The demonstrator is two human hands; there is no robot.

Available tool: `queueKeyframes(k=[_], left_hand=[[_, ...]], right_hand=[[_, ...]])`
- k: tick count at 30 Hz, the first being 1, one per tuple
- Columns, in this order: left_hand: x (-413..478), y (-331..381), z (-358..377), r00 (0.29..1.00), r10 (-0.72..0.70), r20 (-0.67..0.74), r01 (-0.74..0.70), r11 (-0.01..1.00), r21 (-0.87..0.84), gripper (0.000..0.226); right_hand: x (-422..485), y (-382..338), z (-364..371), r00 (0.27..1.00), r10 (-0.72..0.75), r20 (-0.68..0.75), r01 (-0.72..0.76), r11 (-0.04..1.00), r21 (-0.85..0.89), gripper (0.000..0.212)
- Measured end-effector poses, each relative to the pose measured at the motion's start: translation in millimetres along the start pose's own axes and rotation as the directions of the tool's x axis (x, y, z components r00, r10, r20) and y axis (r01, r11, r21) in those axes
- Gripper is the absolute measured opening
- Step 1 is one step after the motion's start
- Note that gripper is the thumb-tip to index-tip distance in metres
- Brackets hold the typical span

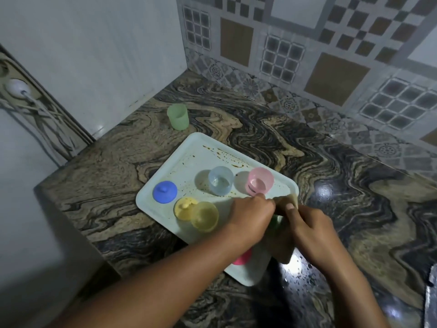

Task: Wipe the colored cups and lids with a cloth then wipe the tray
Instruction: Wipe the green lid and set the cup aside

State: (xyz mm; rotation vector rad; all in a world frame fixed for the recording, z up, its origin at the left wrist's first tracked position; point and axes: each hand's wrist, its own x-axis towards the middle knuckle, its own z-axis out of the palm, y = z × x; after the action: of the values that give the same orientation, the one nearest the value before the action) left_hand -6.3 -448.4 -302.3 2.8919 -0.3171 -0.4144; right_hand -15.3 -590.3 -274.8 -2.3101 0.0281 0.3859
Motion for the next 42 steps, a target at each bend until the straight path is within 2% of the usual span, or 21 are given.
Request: queueKeyframes(k=[3,6,9,11,14,16,19,22,23,25,28,32,34,36,42], left_hand=[[-16,-13,-19,0.985,0.017,-0.173,-0.024,0.999,-0.035,0.032],[-30,-40,-48,0.925,-0.022,-0.38,-0.027,0.992,-0.122,0.028],[-39,-77,-74,0.854,-0.051,-0.518,-0.083,0.969,-0.233,0.018],[-42,-102,-84,0.818,-0.07,-0.571,-0.125,0.947,-0.295,0.018],[-45,-129,-92,0.832,-0.157,-0.532,-0.146,0.863,-0.483,0.018],[-45,-139,-98,0.861,-0.281,-0.424,-0.103,0.72,-0.686,0.018],[-49,-149,-103,0.882,-0.422,-0.211,-0.06,0.342,-0.938,0.02],[-55,-160,-106,0.891,-0.451,-0.054,-0.073,-0.027,-0.997,0.039],[-57,-164,-107,0.896,-0.443,-0.011,-0.071,-0.117,-0.991,0.043],[-61,-169,-110,0.904,-0.426,0.045,-0.054,-0.218,-0.974,0.044],[-65,-172,-111,0.908,-0.416,0.056,-0.063,-0.267,-0.962,0.045],[-68,-166,-108,0.909,-0.412,0.062,-0.093,-0.344,-0.934,0.034],[-70,-163,-105,0.914,-0.401,0.059,-0.109,-0.384,-0.917,0.026],[-74,-161,-100,0.92,-0.39,0.04,-0.134,-0.407,-0.903,0.028],[-91,-154,-99,0.92,-0.392,-0.013,-0.166,-0.358,-0.919,0.026]], right_hand=[[-10,-20,-22,0.996,-0.079,-0.032,0.082,0.99,0.113,0.053],[-2,-40,-31,0.986,-0.152,-0.062,0.162,0.956,0.246,0.052],[25,-59,-17,0.972,-0.221,-0.083,0.236,0.925,0.297,0.049],[41,-75,-1,0.974,-0.217,-0.066,0.226,0.897,0.38,0.049],[52,-106,20,0.973,-0.232,-0.008,0.205,0.841,0.501,0.041],[54,-124,30,0.969,-0.246,0.007,0.204,0.815,0.542,0.038],[56,-144,44,0.967,-0.255,0.009,0.202,0.784,0.587,0.036],[59,-158,58,0.964,-0.265,0.001,0.209,0.761,0.614,0.052],[60,-160,60,0.961,-0.276,-0.01,0.226,0.765,0.603,0.061],[62,-163,60,0.945,-0.323,-0.057,0.298,0.774,0.558,0.069],[55,-163,62,0.898,-0.415,-0.149,0.431,0.754,0.496,0.058],[30,-164,75,0.762,-0.629,-0.154,0.647,0.75,0.136,0.026],[24,-160,85,0.712,-0.693,-0.111,0.7,0.712,0.049,0.041],[21,-156,89,0.697,-0.708,-0.116,0.715,0.698,0.037,0.047],[23,-149,72,0.637,-0.754,-0.159,0.764,0.645,0.003,0.035]])
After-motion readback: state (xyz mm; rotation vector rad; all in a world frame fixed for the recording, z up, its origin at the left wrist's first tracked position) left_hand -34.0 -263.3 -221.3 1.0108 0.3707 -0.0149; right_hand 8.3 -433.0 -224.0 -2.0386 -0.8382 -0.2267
